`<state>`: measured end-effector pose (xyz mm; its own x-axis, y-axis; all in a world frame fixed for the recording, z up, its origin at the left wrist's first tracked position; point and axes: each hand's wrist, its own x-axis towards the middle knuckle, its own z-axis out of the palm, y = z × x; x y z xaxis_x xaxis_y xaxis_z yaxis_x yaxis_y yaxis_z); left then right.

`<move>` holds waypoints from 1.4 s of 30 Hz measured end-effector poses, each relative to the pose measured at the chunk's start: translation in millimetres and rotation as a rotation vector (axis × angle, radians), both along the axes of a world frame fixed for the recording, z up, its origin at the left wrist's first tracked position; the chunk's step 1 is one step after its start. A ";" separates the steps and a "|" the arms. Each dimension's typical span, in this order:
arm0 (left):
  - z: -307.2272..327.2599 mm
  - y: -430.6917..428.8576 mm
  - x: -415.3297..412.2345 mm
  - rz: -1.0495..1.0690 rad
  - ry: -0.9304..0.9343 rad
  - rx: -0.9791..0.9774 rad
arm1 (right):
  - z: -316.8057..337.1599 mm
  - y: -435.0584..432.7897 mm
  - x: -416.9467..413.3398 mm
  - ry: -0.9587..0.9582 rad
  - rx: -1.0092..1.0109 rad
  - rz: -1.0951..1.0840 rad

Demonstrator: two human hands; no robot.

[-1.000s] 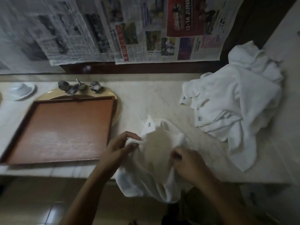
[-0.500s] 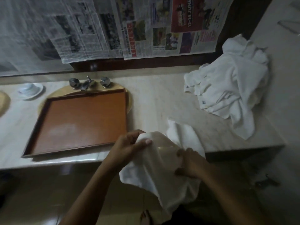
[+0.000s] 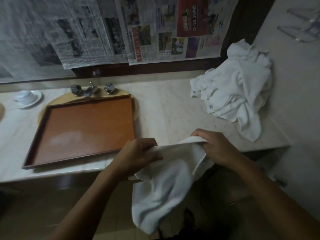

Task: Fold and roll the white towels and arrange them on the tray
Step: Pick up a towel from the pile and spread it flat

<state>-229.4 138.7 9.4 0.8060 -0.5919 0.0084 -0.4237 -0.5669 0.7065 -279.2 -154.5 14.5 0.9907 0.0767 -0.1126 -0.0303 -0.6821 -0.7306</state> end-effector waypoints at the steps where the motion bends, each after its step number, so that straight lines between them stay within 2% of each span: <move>1: 1.2 0.8 1.1 -0.055 0.002 0.069 | 5.4 -0.6 2.3 -0.017 0.007 -0.019; 4: -2.6 21.8 17.2 -0.146 0.054 0.368 | 17.7 -11.2 13.0 -0.078 0.005 -0.104; 6: -13.2 45.7 32.8 -0.074 0.032 0.410 | 22.2 -26.7 18.2 -0.055 0.002 -0.145; 9: -26.8 62.9 46.0 0.207 -0.093 0.265 | 25.4 -30.4 13.8 0.063 0.067 -0.083; 12: -34.9 48.4 37.5 0.384 -0.206 0.192 | 24.4 -9.5 6.0 0.095 0.330 -0.096; 14: -30.0 32.2 15.8 0.334 -0.188 0.108 | 25.2 12.0 4.1 0.129 0.550 -0.158; 16: -12.4 8.9 -17.1 0.147 0.026 -0.059 | 23.7 34.4 3.9 0.152 0.675 -0.235; 18: 1.4 -15.8 -45.4 0.065 0.219 -0.177 | 23.4 56.9 5.3 0.147 0.705 -0.304; 19: 3.3 -26.2 -54.1 0.098 0.243 -0.225 | 22.5 65.4 6.5 0.131 0.692 -0.322; 21: 3.1 -39.3 -56.3 0.231 0.141 -0.312 | 24.9 76.6 8.0 0.116 0.666 -0.329; 24: 7.2 -34.2 -38.0 0.401 -0.033 -0.366 | 29.0 73.3 5.6 0.177 0.845 -0.298; 25: 10.3 -30.5 -32.2 0.401 -0.045 -0.384 | 28.9 67.8 2.5 0.164 0.817 -0.249; 26: 15.1 -27.7 -28.2 0.368 -0.043 -0.401 | 27.2 61.8 -1.3 0.116 0.658 -0.178; 28: 31.2 -27.9 -26.9 0.266 -0.063 -0.419 | 22.4 55.4 -7.9 0.009 0.123 -0.014; 30: 45.9 -33.7 -30.3 0.158 -0.067 -0.447 | 6.8 53.6 -5.0 -0.071 -0.308 0.115; 32: 57.9 -38.8 -33.2 0.083 -0.043 -0.481 | -19.0 49.8 3.8 -0.134 -0.515 0.177; 33: 62.9 -39.7 -33.1 0.062 -0.044 -0.499 | -31.1 44.9 7.4 -0.172 -0.516 0.183; 34: 66.3 -38.5 -32.2 0.054 -0.047 -0.516 | -37.4 39.4 7.2 -0.175 -0.408 0.172; 38: 64.7 -23.4 -22.8 0.188 0.004 -0.607 | -42.3 23.3 -5.2 -0.164 0.323 -0.059; 40: 52.8 -11.2 -12.7 0.321 0.029 -0.634 | -39.5 26.1 -10.8 -0.130 0.426 -0.140; 42: 39.0 0.9 -2.3 0.406 0.041 -0.626 | -33.9 31.6 -15.4 -0.055 0.403 -0.065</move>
<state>-231.6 139.5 48.4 0.9671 -0.1416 0.2113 -0.2330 -0.1598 0.9593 -294.6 -122.9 -19.5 0.9986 0.0405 -0.0329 -0.0172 -0.3387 -0.9407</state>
